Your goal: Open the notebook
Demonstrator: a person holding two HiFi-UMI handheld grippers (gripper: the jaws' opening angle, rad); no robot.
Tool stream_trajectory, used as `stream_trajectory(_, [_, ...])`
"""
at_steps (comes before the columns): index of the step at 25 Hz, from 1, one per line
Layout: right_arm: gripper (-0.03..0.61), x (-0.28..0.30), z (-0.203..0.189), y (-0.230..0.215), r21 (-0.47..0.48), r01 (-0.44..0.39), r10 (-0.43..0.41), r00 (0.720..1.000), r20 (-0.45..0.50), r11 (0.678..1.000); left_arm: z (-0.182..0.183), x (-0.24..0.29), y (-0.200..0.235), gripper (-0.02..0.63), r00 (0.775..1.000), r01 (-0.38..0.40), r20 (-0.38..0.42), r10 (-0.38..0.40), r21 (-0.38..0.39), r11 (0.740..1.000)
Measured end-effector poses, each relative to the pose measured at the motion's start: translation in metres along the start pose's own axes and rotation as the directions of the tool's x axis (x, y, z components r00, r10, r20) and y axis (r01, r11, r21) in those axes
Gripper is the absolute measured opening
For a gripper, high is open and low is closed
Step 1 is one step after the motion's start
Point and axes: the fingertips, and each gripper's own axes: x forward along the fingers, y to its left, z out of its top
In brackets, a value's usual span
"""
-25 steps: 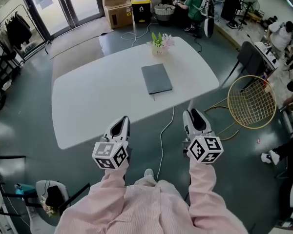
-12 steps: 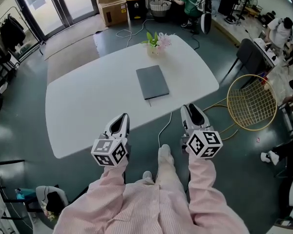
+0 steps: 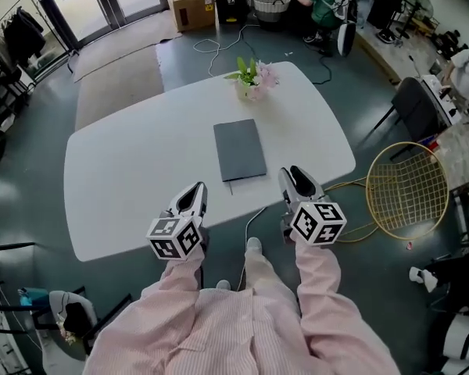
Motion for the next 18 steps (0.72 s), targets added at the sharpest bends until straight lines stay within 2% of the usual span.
stream_trajectory(10, [0.114,0.072,-0.019,-0.037,0.036,-0.087,0.092,0.982,-0.165,0.996,-0.025,0.058,0.024,-0.002,0.990,-0.123,-0.082,0.115,-0.104,0.987])
stream_trajectory(14, [0.114,0.098,-0.038,-0.042,0.045,-0.114,0.122,0.961,-0.248,0.992,-0.037,0.072,0.036,-0.002,0.981,-0.171,-0.122,0.151,-0.166,0.971])
stream_trajectory(18, [0.114,0.120,-0.064,-0.049,0.056,-0.128,0.140,0.928,-0.346,0.990,-0.050,0.083,0.046,-0.002,0.973,-0.201,-0.156,0.171,-0.203,0.959])
